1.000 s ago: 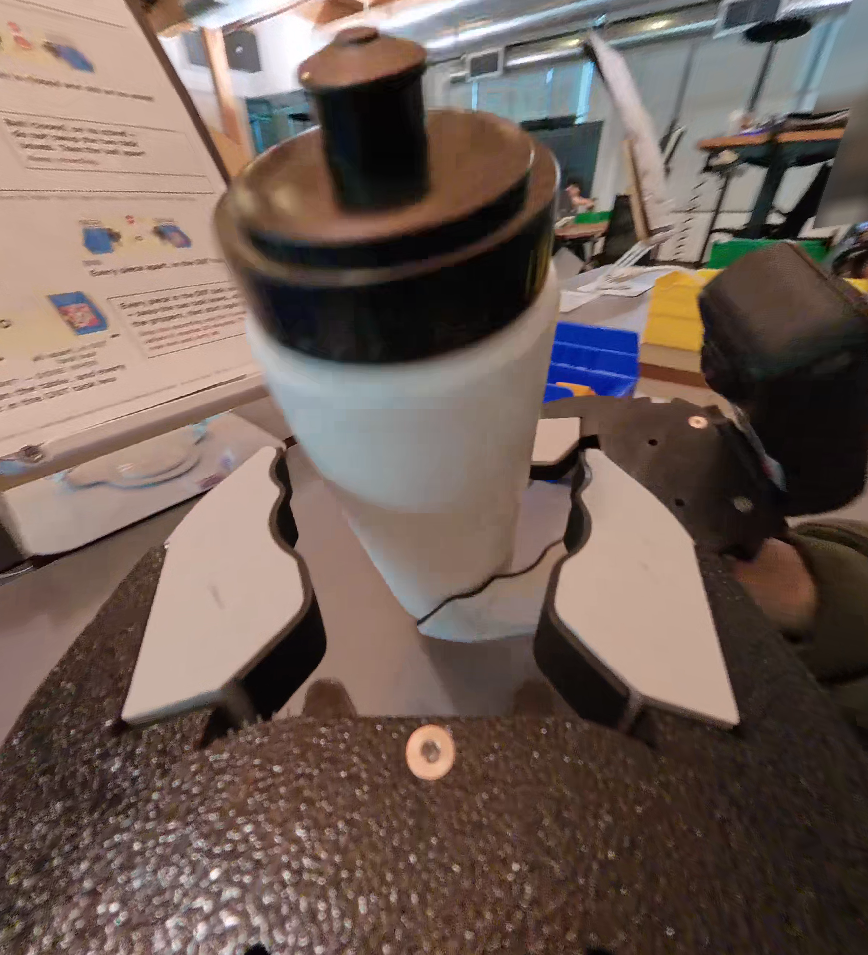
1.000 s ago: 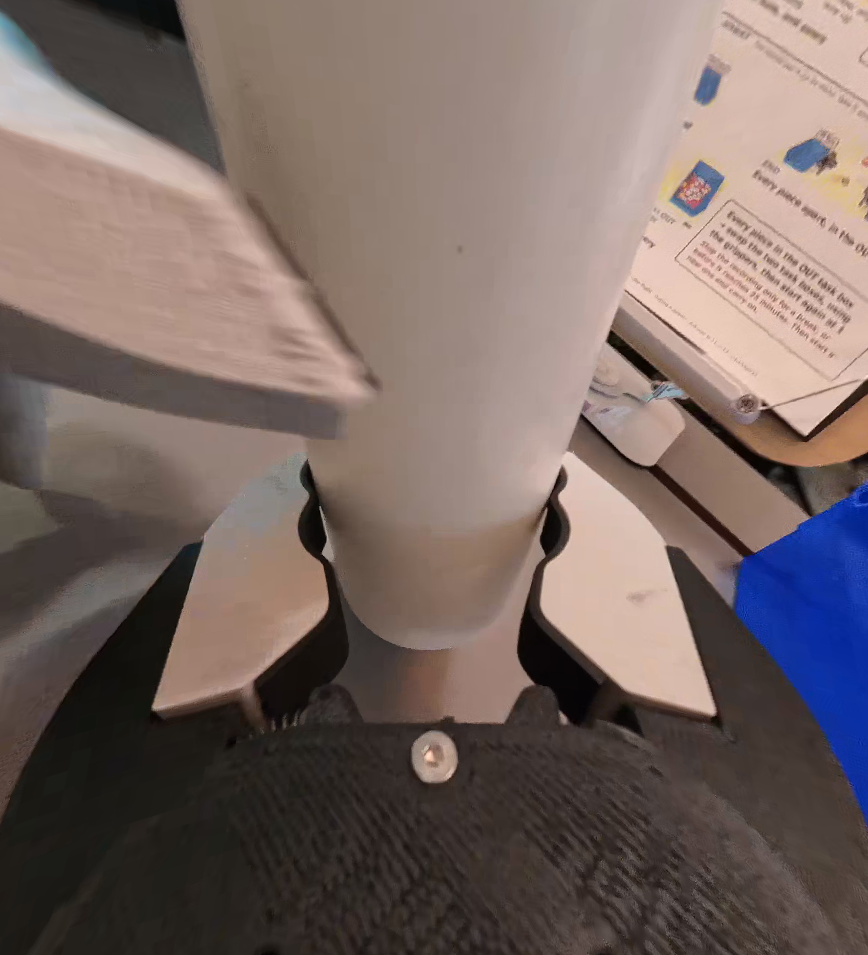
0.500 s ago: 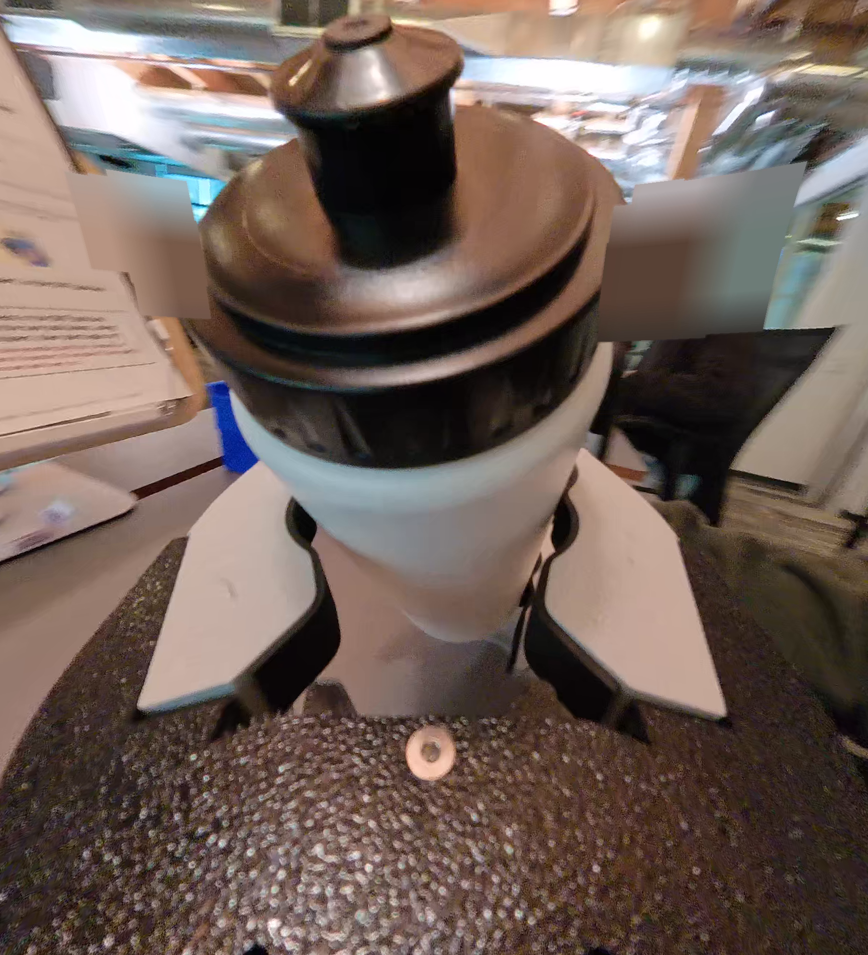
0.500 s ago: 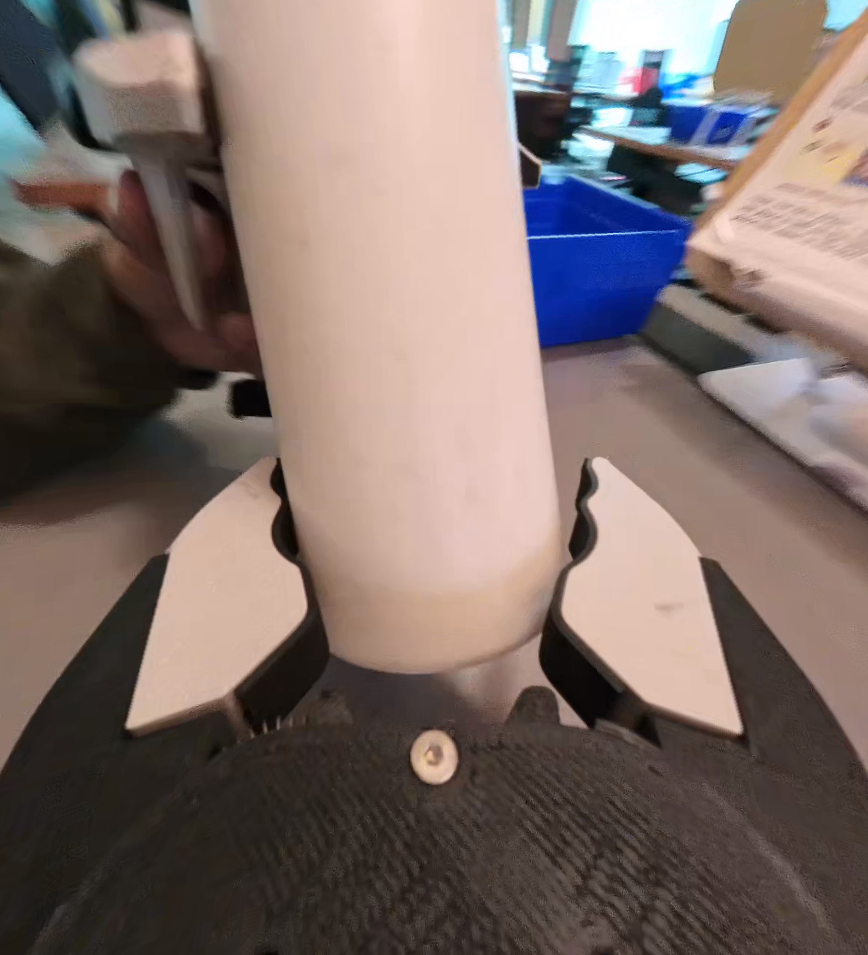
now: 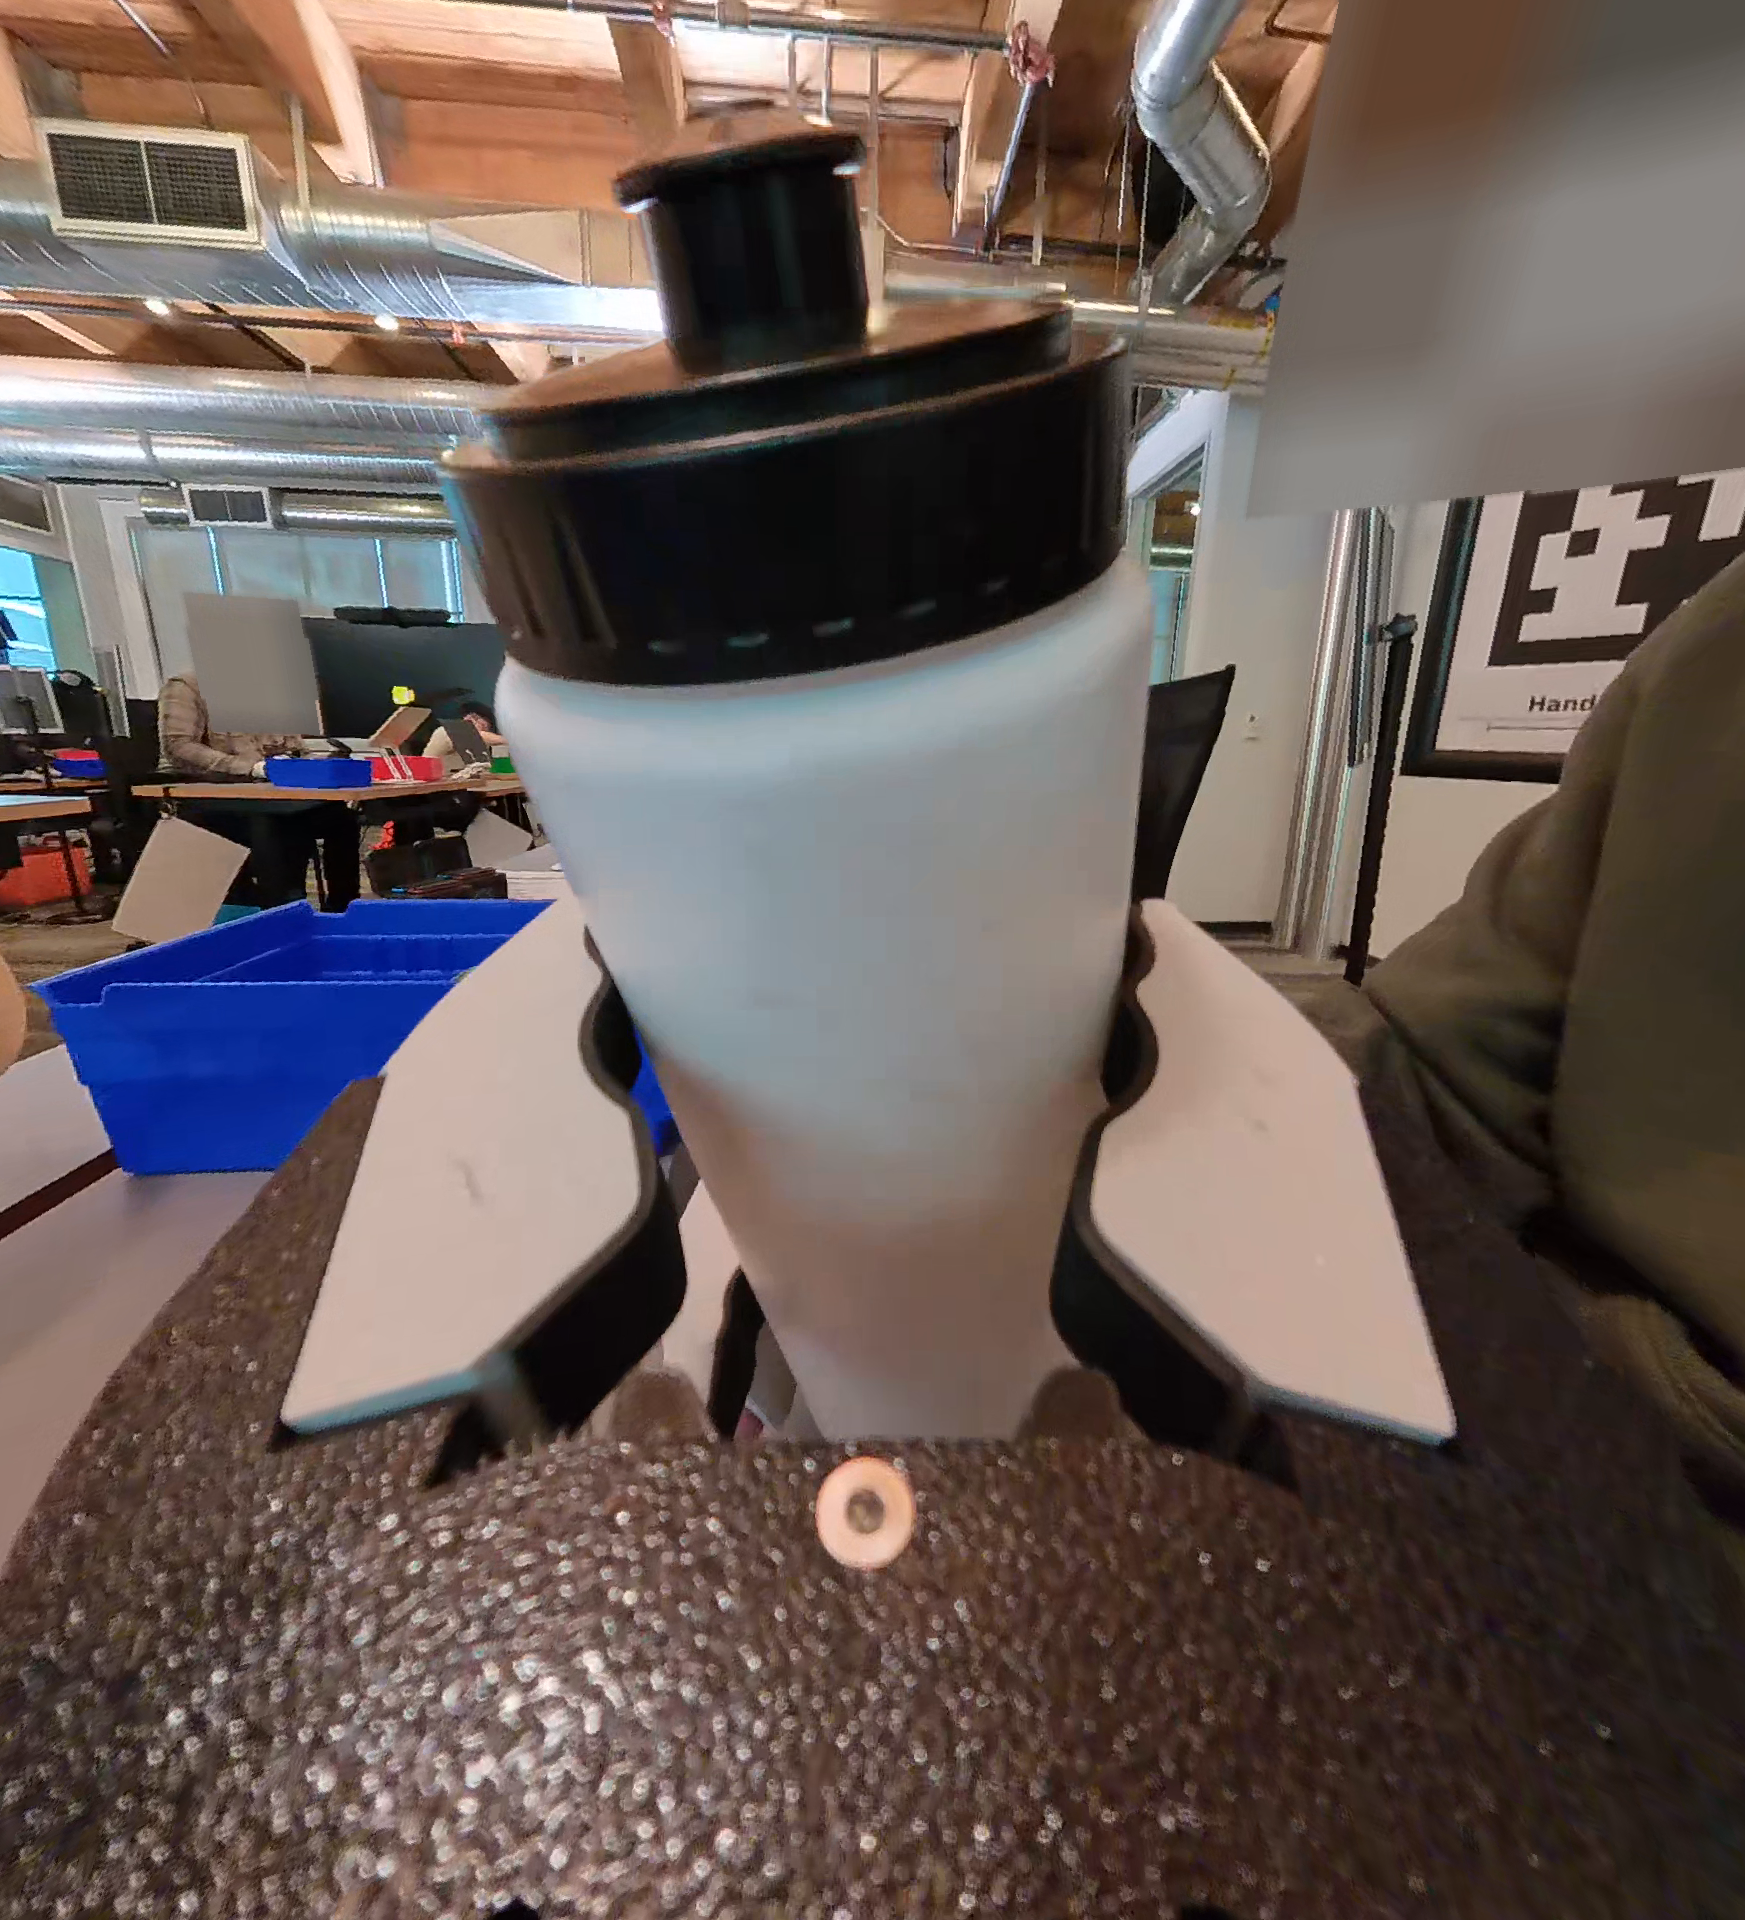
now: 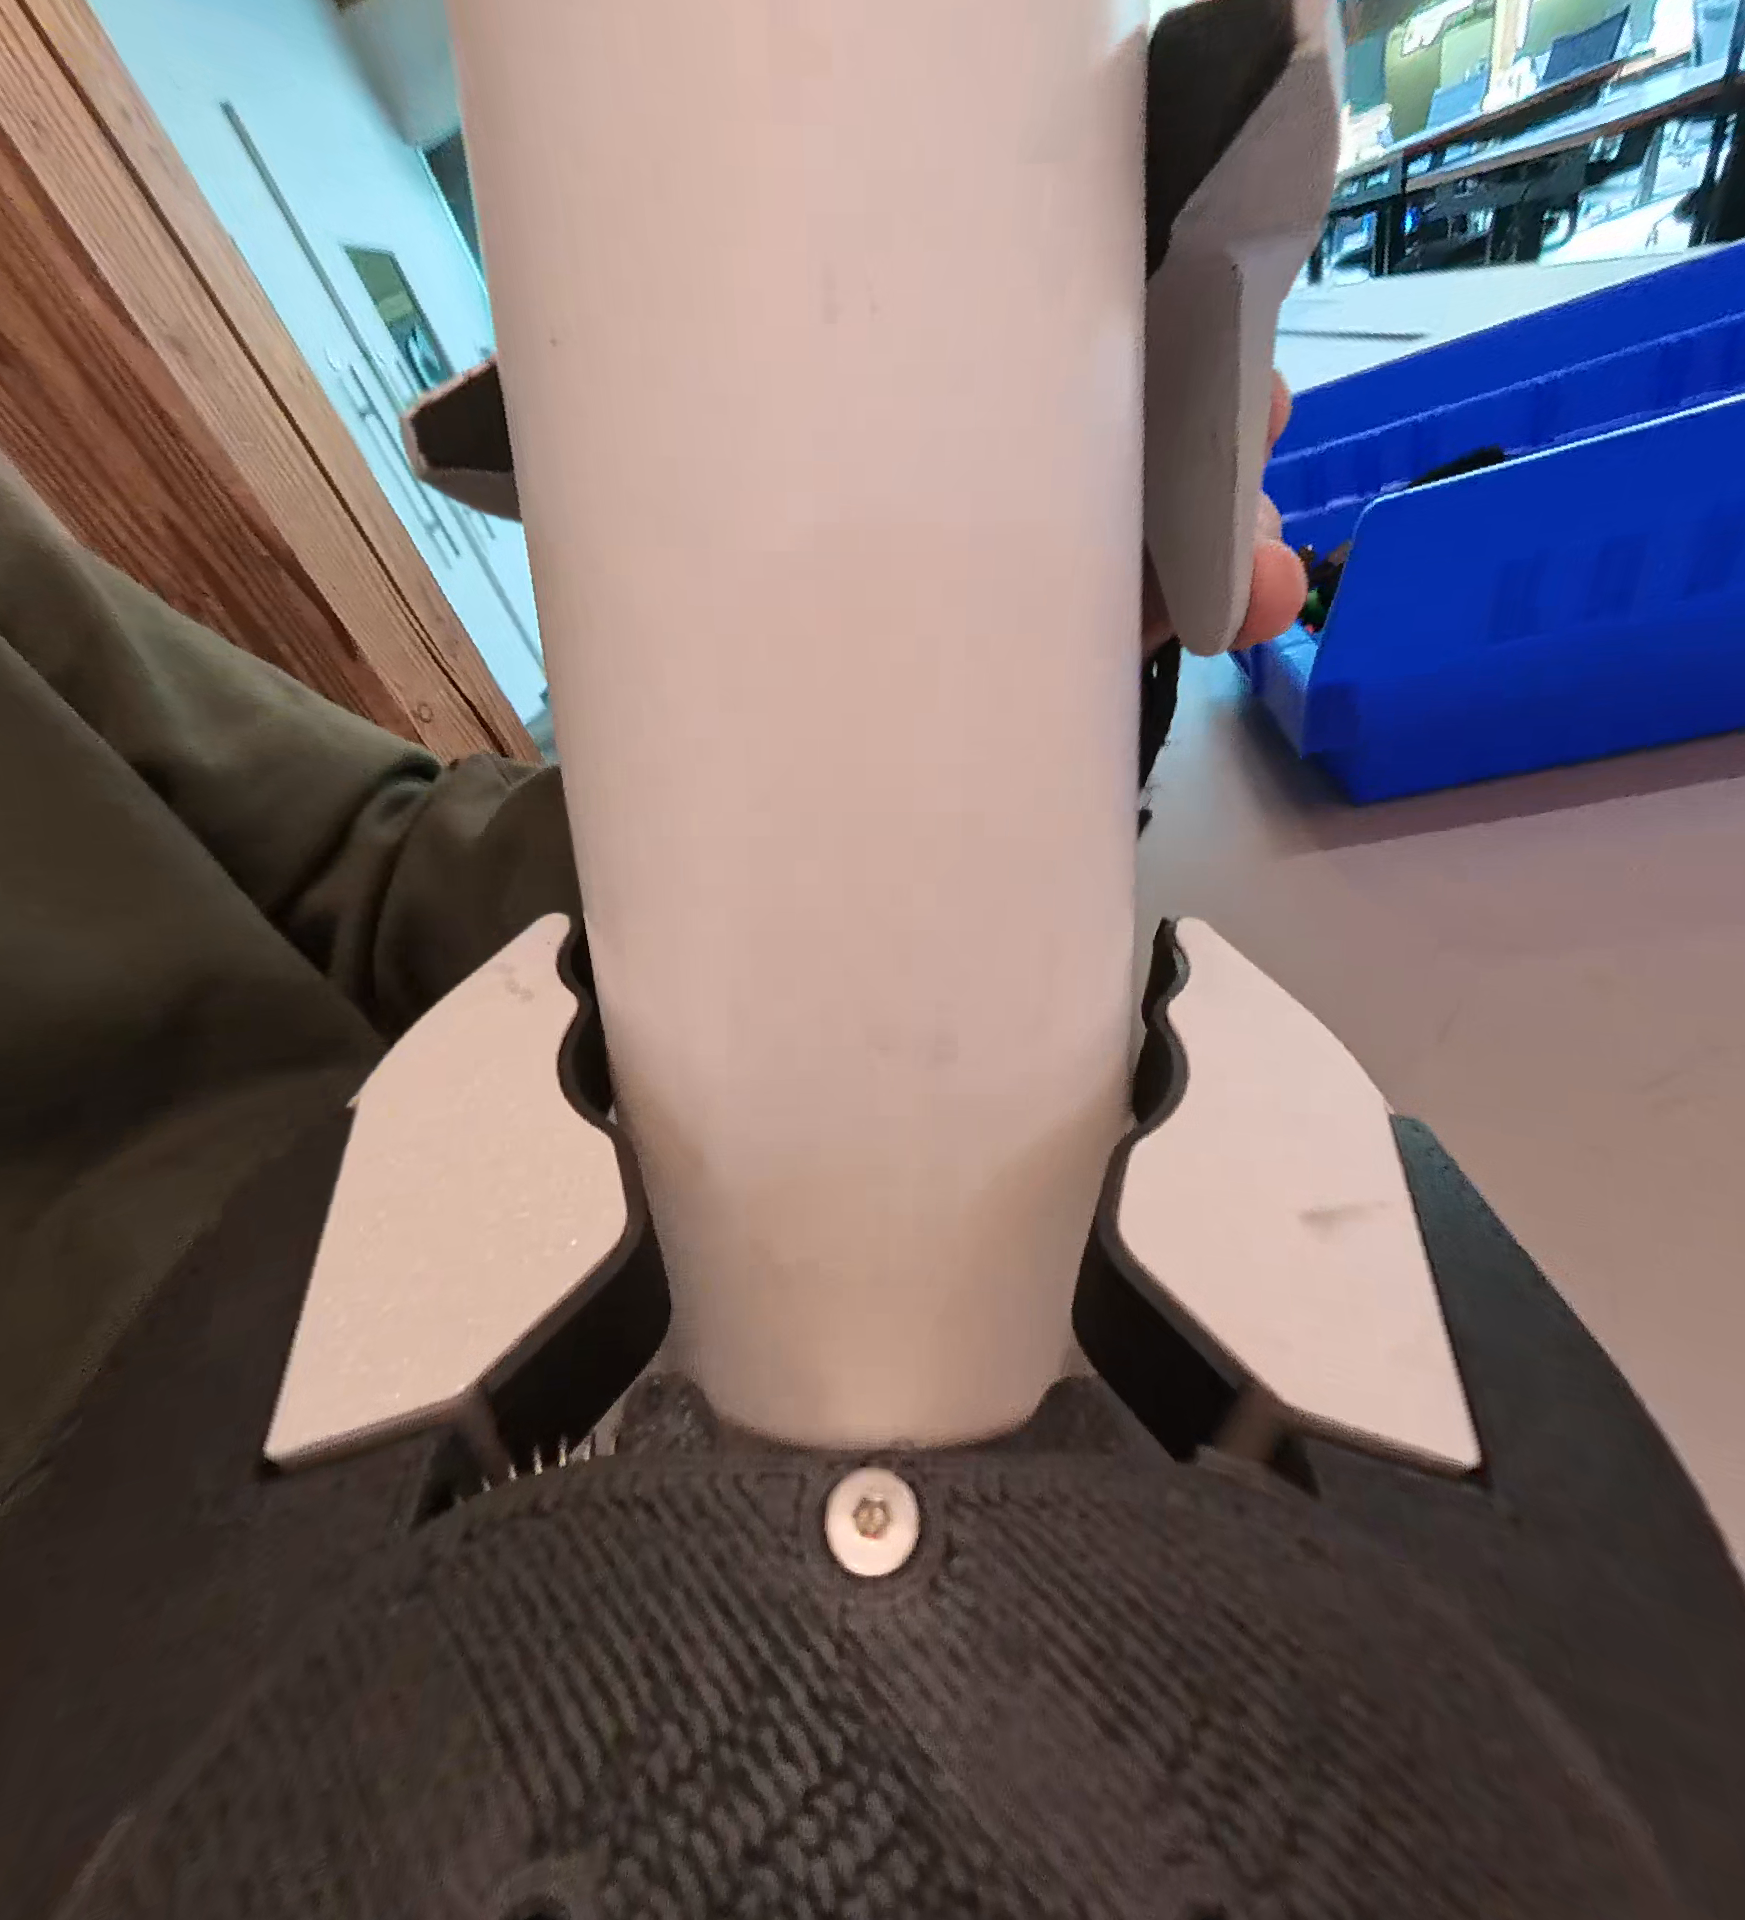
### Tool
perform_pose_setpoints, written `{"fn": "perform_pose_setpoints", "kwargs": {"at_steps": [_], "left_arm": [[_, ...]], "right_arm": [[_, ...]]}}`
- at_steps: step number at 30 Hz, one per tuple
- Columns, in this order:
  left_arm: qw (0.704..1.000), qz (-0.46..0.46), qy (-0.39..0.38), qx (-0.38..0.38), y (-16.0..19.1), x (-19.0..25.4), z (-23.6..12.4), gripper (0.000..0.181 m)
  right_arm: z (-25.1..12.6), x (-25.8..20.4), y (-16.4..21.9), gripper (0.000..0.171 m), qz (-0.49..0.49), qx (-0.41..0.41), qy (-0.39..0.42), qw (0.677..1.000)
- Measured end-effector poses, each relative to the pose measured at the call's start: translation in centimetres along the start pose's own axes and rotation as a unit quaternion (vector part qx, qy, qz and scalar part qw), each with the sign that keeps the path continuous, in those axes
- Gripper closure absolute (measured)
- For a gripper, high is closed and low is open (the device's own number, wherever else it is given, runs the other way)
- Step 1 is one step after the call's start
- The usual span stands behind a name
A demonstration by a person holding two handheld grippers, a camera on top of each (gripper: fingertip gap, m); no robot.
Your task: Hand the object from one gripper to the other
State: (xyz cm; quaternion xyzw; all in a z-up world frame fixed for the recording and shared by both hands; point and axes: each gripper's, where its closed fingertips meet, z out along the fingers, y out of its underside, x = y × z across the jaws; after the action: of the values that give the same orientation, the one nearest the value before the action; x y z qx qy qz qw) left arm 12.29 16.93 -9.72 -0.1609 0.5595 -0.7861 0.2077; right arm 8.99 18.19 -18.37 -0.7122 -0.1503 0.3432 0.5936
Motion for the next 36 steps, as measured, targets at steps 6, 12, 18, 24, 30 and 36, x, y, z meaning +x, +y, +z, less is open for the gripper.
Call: {"fn": "perform_pose_setpoints", "kwargs": {"at_steps": [6,12,18,24,30,36], "left_arm": [[0.996,0.002,-0.086,0.017,-0.5,-2.1,-0.2,0.097],[0.972,-0.038,-0.216,-0.082,2.3,-5.4,0.6,0.063],[0.953,-0.066,-0.285,-0.074,2.1,-6.7,-0.1,0.070],[0.958,-0.034,-0.273,-0.082,2.6,-6.7,-0.1,0.083],[0.980,-0.039,-0.192,-0.045,1.3,-5.7,-1.3,0.083],[0.999,-0.003,-0.040,-0.027,0.5,-1.2,-0.4,0.083]], "right_arm": [[-1.5,2.5,-1.6,0.072,-0.049,0.021,0.099,0.994],[-4.3,7.8,-2.4,0.072,-0.225,-0.038,0.357,0.906],[-5.2,8.9,-3.3,0.072,-0.355,-0.097,0.467,0.804],[-5.5,9.2,-2.1,0.071,-0.371,-0.127,0.450,0.802],[-4.1,6.7,-1.4,0.067,-0.217,-0.057,0.301,0.927],[-2.5,1.7,-1.7,0.076,-0.042,0.028,0.079,0.996]]}}
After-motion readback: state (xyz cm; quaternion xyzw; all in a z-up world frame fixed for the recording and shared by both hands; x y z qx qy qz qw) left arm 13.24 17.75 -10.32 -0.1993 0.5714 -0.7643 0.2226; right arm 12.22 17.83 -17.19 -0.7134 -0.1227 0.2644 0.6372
